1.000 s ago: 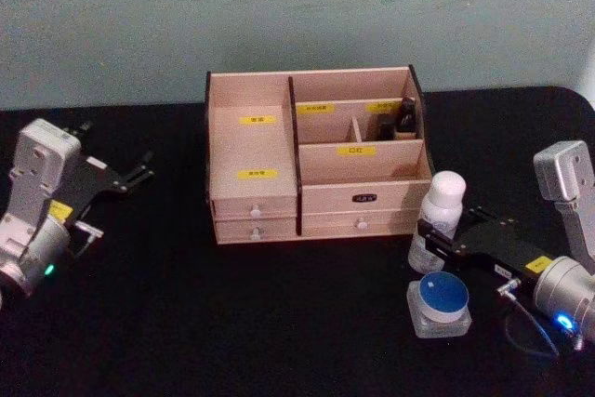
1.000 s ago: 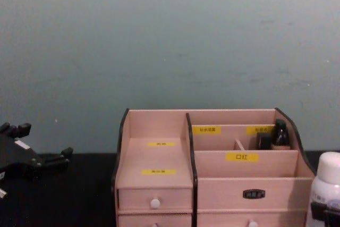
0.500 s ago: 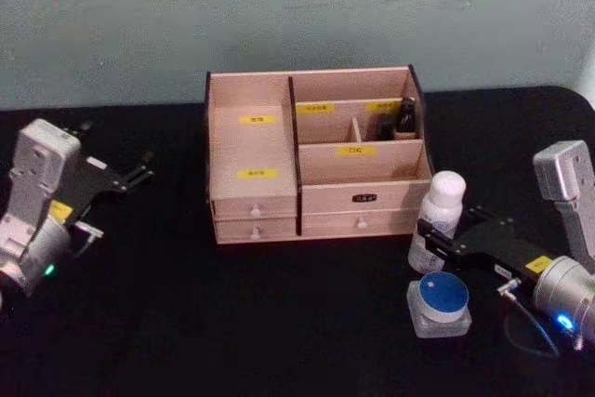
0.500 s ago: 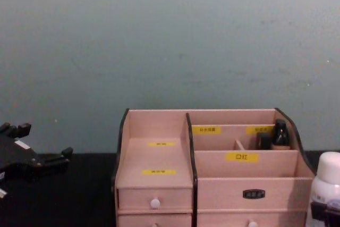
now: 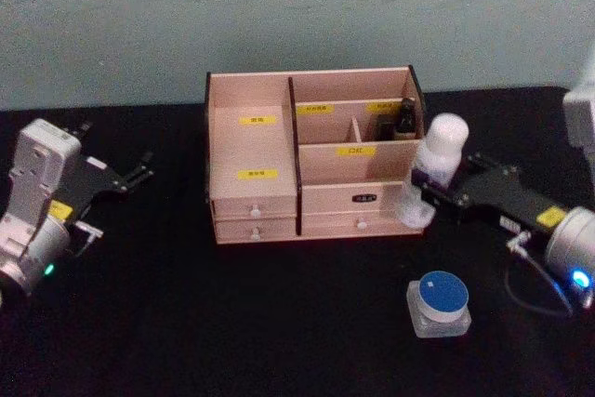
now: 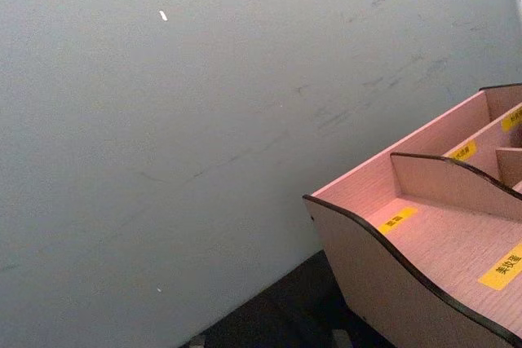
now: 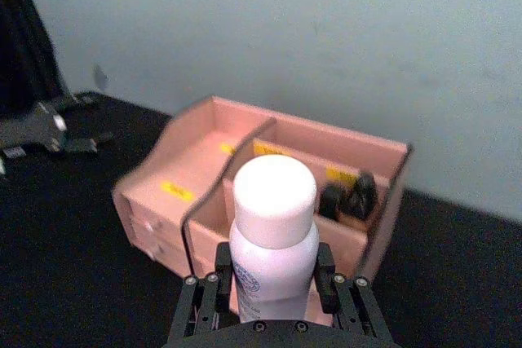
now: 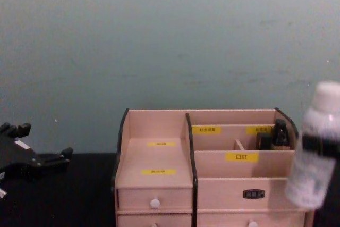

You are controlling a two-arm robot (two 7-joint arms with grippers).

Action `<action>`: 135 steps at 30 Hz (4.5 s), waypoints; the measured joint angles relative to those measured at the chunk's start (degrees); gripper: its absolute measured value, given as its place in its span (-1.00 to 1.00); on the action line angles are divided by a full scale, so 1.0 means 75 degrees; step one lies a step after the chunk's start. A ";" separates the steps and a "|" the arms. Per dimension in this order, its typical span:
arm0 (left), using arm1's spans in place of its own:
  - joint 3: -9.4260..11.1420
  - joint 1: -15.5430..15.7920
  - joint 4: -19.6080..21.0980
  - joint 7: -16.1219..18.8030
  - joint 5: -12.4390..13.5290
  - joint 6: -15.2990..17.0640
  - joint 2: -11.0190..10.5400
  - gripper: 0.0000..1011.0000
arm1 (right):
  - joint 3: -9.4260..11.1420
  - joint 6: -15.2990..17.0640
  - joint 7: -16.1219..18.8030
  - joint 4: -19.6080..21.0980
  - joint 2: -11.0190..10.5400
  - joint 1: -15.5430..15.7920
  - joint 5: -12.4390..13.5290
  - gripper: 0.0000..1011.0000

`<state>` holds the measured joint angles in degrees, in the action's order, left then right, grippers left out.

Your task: Pick up the facial cleanser and watermelon frost from the table and place them into the tiered storage box.

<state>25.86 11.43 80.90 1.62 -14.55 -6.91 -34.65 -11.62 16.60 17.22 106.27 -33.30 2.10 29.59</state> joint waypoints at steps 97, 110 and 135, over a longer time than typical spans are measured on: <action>0.0000 0.0000 0.0000 0.0000 0.0000 0.0000 0.0000 0.98 | -0.2374 -0.0486 0.1246 -0.5258 0.1868 -0.4699 -0.1076 0.19; 0.0000 0.0000 0.0000 0.0000 0.0000 0.0000 0.0000 0.98 | -0.2343 -0.0497 0.1248 -0.5323 0.1910 -0.4673 -0.1156 0.19; 0.0000 0.0000 0.0000 0.0000 0.0000 0.0000 0.0000 0.98 | -0.2342 -0.0495 0.1246 -0.5302 0.1897 -0.4667 -0.1125 0.98</action>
<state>25.86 11.43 80.90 1.62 -14.55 -6.91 -34.65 -29.18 12.89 26.57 66.51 -19.07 -32.90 21.15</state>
